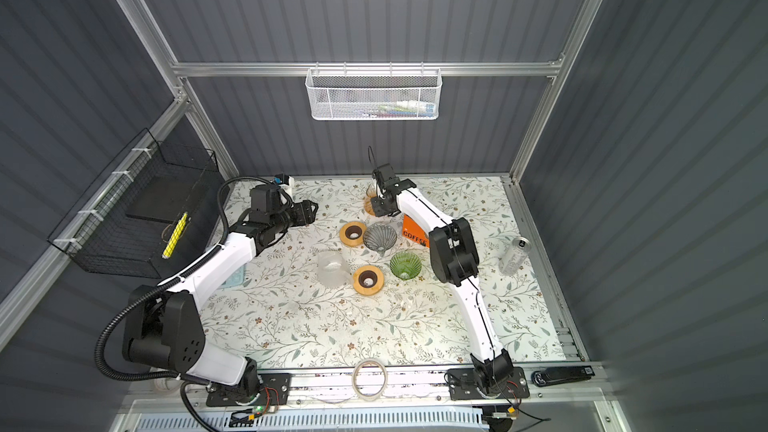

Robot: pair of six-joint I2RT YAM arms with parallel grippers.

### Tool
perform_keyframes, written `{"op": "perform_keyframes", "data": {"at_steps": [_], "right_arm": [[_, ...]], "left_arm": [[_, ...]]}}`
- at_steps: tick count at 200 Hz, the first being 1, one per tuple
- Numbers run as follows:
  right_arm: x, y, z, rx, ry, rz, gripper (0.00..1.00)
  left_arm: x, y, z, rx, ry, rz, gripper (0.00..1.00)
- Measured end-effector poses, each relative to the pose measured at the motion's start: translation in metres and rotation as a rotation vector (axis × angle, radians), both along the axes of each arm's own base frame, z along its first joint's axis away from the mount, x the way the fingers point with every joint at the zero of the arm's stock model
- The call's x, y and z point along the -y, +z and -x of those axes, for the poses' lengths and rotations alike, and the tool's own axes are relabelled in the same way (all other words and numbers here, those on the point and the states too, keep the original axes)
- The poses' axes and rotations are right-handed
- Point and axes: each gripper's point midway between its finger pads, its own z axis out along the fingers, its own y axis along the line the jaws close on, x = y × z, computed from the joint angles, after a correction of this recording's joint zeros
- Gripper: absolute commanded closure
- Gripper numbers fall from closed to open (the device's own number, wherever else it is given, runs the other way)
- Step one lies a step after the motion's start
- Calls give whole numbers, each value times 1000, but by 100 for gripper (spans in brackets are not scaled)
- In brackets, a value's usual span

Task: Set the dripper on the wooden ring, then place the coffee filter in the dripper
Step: 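Lower the right gripper and close it on the pitcher handle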

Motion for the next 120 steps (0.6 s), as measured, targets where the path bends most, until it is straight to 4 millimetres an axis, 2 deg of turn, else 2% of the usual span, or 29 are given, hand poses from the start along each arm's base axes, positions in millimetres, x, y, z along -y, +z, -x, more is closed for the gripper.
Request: {"op": "perform_keyframes", "data": {"at_steps": [41, 68, 90, 120], "right_arm": [[-5, 2, 3, 18, 10, 27, 100], [-7, 8, 13, 22, 28, 45, 100], [-12, 24, 22, 41, 43, 39, 100], [-20, 57, 32, 92, 67, 14, 100]], "left_arm": [[0, 1, 0, 1, 0, 0, 25], [0, 0, 0, 0, 0, 1, 25], [0, 1, 1, -2, 0, 1, 25], [-1, 7, 4, 7, 3, 7, 25]]}}
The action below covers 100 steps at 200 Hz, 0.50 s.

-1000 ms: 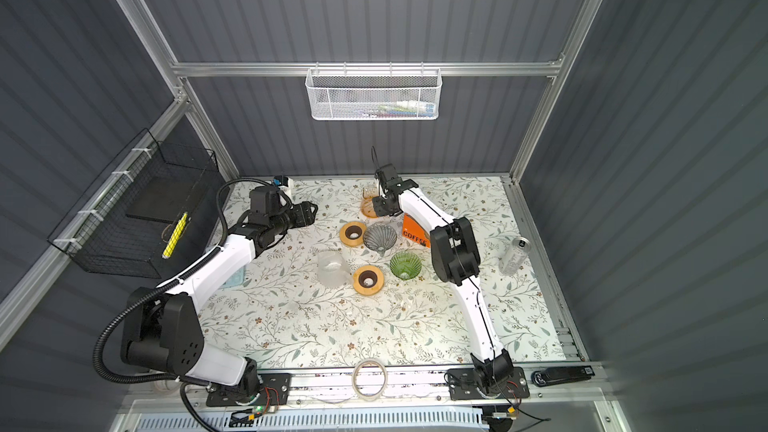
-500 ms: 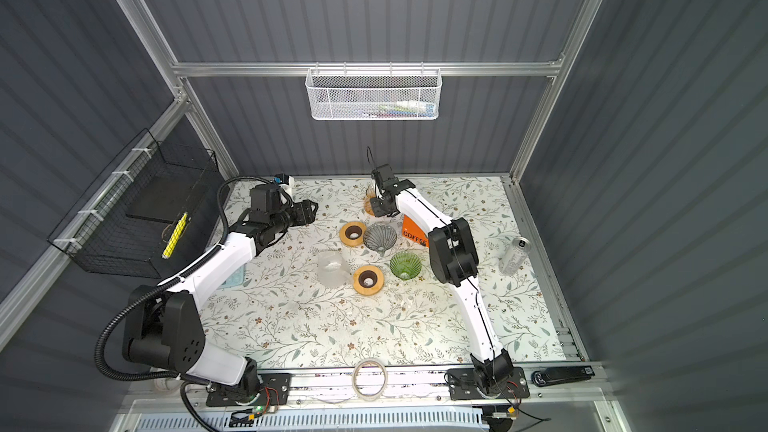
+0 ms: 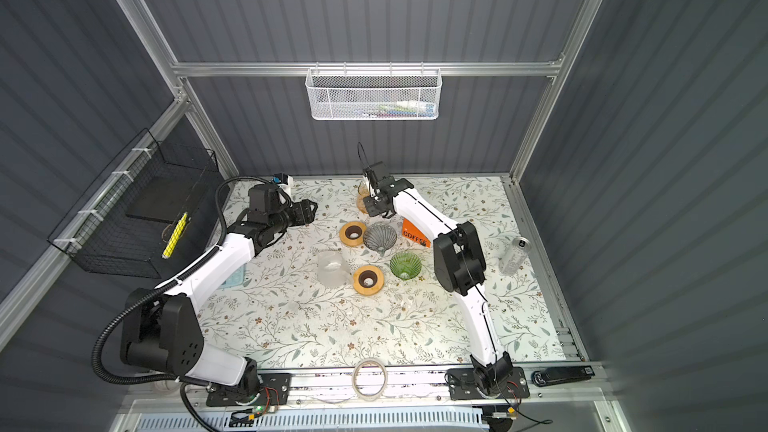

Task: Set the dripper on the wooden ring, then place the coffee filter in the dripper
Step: 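Lower the right gripper and close it on the pitcher handle, then lift the pitcher with the right gripper and carry it toward the robot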

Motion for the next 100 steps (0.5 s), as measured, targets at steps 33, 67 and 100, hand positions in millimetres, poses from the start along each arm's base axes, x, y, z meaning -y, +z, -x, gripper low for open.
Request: {"op": "perform_keyframes", "data": {"at_steps": [33, 67, 100], "right_arm": [[-12, 31, 17, 57, 43, -17, 100], [-17, 49, 45, 75, 80, -28, 100], [-16, 72, 77, 103, 112, -41, 100]], "left_arm": [[-3, 13, 5, 18, 15, 13, 26], [-8, 24, 13, 23, 38, 23, 26], [-14, 33, 22, 18, 72, 32, 26]]}}
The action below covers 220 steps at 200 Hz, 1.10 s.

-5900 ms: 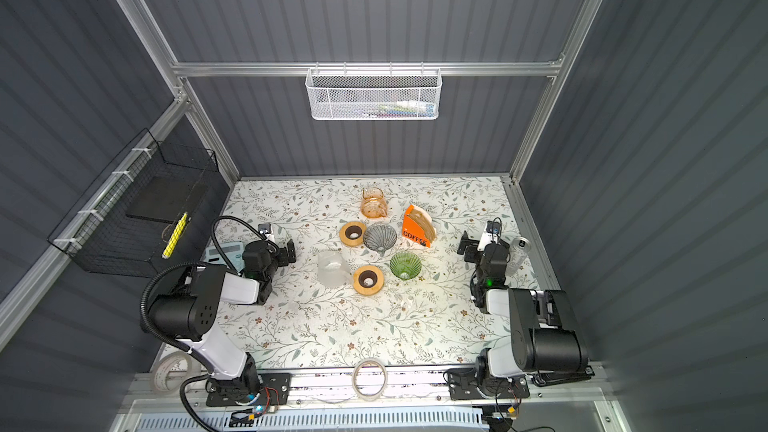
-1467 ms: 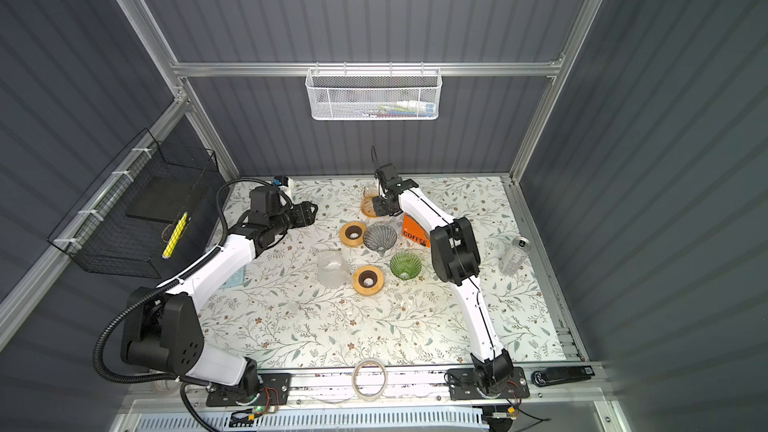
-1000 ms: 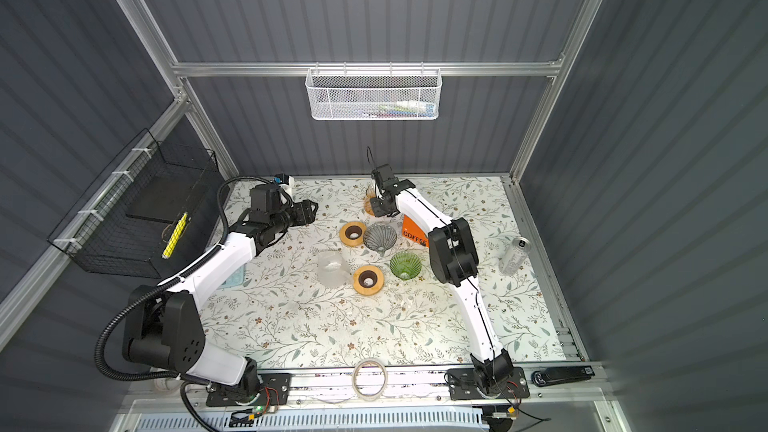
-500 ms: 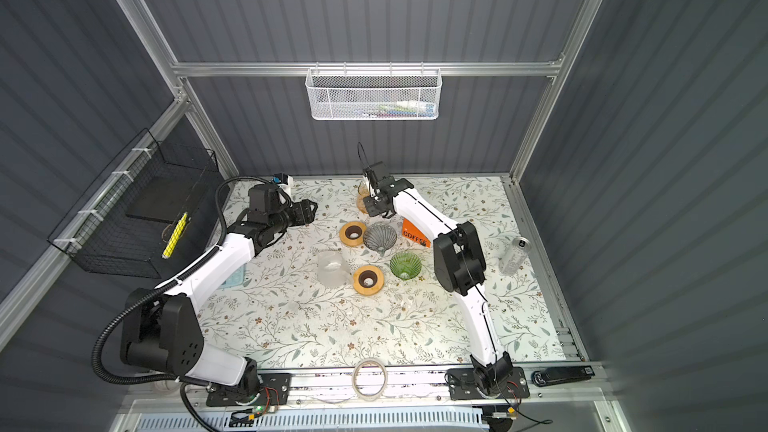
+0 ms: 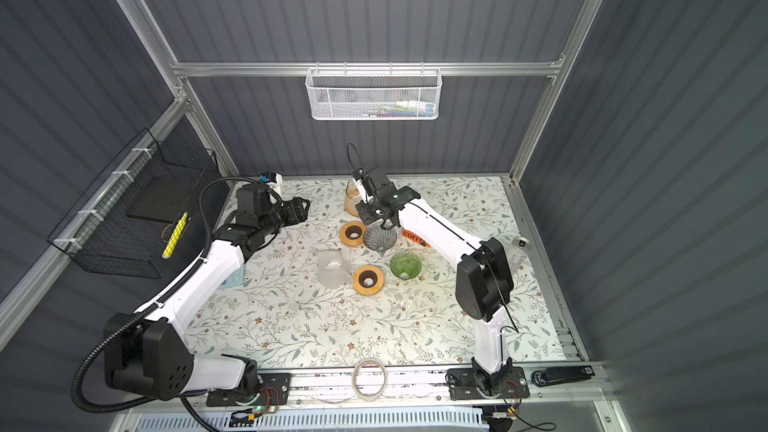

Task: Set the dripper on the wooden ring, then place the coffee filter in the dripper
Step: 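Lift the pitcher with the right gripper and carry it toward the robot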

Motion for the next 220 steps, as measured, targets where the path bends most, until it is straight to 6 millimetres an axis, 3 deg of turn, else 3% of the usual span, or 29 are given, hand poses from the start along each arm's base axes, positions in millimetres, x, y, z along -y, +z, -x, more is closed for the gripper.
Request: {"op": "perform_keyframes", "data": {"at_steps": [46, 101, 138, 175, 220], "right_arm": [[1, 33, 62, 46, 52, -55, 100], [-2, 39, 158, 32, 161, -128, 100], [-5, 18, 220, -21, 243, -134, 100], [-23, -3, 273, -60, 341, -120, 100], [-55, -40, 303, -104, 421, -69, 100]], "left_arm": [[-9, 12, 20, -19, 42, 21, 26], [-26, 22, 56, -53, 99, 27, 26], [-38, 9, 85, -67, 125, 10, 25], [-42, -2, 96, -99, 131, -5, 24], [-44, -10, 103, -137, 125, -27, 23]]}}
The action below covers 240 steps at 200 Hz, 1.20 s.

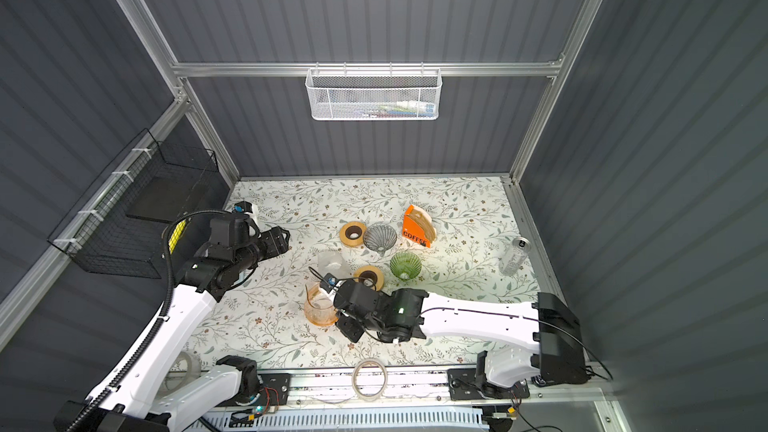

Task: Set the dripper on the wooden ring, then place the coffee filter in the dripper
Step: 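Lift the pitcher with the right gripper and carry it toward the robot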

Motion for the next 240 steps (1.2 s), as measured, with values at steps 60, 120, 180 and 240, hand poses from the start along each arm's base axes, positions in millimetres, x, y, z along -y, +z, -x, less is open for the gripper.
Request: {"op": "perform_keyframes", "data": {"at_steps": [60, 120, 180, 240], "right_arm": [[-25, -53, 18, -84, 82, 99, 100], [-39, -60, 20, -83, 119, 90, 100], [-47, -78, 23, -104, 148, 120, 100], [-55, -82, 25, -108, 168, 126, 100]], "left_arm": [[-3, 0, 4, -2, -5, -23, 22], [-3, 2, 6, 6, -12, -30, 22], [-4, 3, 8, 10, -13, -31, 22], [-4, 1, 9, 8, -13, -32, 22]]}}
